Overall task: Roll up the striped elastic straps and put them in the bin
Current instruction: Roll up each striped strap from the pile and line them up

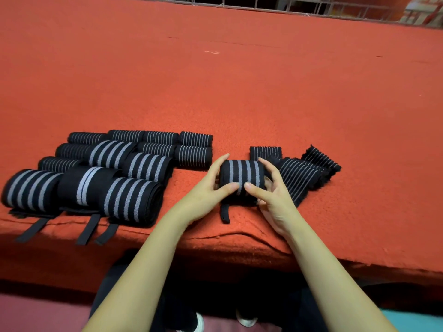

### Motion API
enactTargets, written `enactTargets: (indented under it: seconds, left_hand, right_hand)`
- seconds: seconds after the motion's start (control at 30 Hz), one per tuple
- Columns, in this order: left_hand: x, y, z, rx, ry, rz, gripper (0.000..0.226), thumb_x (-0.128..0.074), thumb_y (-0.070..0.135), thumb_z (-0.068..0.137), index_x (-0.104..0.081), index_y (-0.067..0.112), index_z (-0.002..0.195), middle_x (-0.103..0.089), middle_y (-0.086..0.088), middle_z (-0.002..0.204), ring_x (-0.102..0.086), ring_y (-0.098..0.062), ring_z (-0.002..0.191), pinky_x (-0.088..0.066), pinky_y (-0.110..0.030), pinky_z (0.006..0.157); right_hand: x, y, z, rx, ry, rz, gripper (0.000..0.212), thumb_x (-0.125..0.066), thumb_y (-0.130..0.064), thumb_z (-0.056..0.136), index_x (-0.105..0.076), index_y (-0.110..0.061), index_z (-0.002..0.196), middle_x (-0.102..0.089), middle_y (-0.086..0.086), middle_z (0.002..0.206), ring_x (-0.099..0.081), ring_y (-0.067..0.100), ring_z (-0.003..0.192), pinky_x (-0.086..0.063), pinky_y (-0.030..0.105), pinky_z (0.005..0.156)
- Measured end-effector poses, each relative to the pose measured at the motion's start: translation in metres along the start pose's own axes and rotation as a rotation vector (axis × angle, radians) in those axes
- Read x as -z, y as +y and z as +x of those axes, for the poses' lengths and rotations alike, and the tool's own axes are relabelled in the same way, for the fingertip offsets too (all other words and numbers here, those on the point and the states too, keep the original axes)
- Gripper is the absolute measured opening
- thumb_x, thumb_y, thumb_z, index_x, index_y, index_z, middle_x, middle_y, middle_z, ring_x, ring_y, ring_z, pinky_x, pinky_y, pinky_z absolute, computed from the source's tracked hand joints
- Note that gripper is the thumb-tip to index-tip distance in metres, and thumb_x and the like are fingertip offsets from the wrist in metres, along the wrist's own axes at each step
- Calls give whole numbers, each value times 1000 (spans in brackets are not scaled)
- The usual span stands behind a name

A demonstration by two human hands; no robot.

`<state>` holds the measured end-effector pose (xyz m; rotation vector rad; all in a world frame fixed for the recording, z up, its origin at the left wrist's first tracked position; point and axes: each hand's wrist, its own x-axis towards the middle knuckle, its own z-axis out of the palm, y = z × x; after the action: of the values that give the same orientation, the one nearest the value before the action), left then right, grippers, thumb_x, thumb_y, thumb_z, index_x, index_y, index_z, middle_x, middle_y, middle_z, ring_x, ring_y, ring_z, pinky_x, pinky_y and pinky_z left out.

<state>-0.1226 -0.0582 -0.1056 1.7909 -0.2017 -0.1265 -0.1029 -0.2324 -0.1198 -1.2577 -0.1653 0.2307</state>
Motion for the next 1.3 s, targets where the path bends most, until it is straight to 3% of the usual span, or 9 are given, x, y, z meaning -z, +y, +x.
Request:
enactTargets:
  seconds: [0.2,0.33,0.47,0.53,0.6,0.7,0.83,1.0,1.3]
  left_hand:
    - [55,26,-29,-133,80,819,80,-70,41,83,-31,21,149,-33,2,151,-25,-12,140,-18,-29,118]
    - [76,30,-37,14,-53,1206,86,-68,48,82,-26,18,151,-32,5,154,-23,-13,143,-4,-34,118]
    - [79,21,-43,45,-55,1238,83,-64,49,85,-23,22,152,-30,7,153,-20,-11,143,5,-37,118]
    - [77,17,-43,2,-39,1229,81,-64,47,86,-23,22,152,-32,6,150,-23,-12,141,2,-37,119]
    - [76,17,-40,-17,-38,1218,81,-65,46,86,-24,22,152,-34,5,147,-26,-14,138,-1,-36,119]
    - [78,19,-35,-39,-23,1199,83,-69,45,82,-27,25,150,-41,4,142,-30,-16,133,-13,-35,117]
    - [86,21,-28,-51,23,1187,71,-71,42,80,-38,29,142,-46,10,139,-27,-15,132,-17,-32,114]
    - [92,21,-20,19,19,1192,74,-67,35,87,-29,31,150,-34,11,152,-23,-16,139,-19,-35,115]
    - [88,22,-14,84,67,1313,73,-62,32,91,-22,32,152,-27,11,156,-28,-17,138,-26,-34,111]
  right_hand:
    - [-42,5,-3,-30,-79,-3,67,-65,8,81,-41,-26,133,-57,17,121,-66,16,92,-54,26,72]
    - [-69,21,-3,-18,-124,-166,64,-73,1,79,-42,-33,123,-51,12,127,-65,12,93,-54,23,74]
    - [-68,22,1,149,-145,-634,68,-82,-30,71,-39,-34,124,-46,-7,125,-48,13,118,-40,26,101]
    - [-57,14,6,206,-151,-919,71,-82,-35,72,-41,-27,129,-43,-10,126,-37,11,123,-30,25,103]
    - [-47,5,10,197,-222,-1041,75,-82,-32,72,-41,-23,134,-43,-8,130,-34,11,126,-26,21,102]
    - [-44,-1,14,180,-302,-1068,78,-81,-27,72,-37,-23,137,-45,-7,127,-37,9,122,-25,16,95]
    - [-51,1,24,219,-263,-1082,64,-80,-30,73,-45,-26,126,-49,-8,124,-36,10,119,-32,23,96]
    - [-61,10,34,264,-172,-1139,60,-78,-37,75,-49,-22,126,-45,-4,127,-33,14,121,-33,33,102]
    - [-66,15,42,275,-106,-1130,61,-79,-38,74,-51,-23,127,-37,1,133,-25,14,129,-27,29,103]
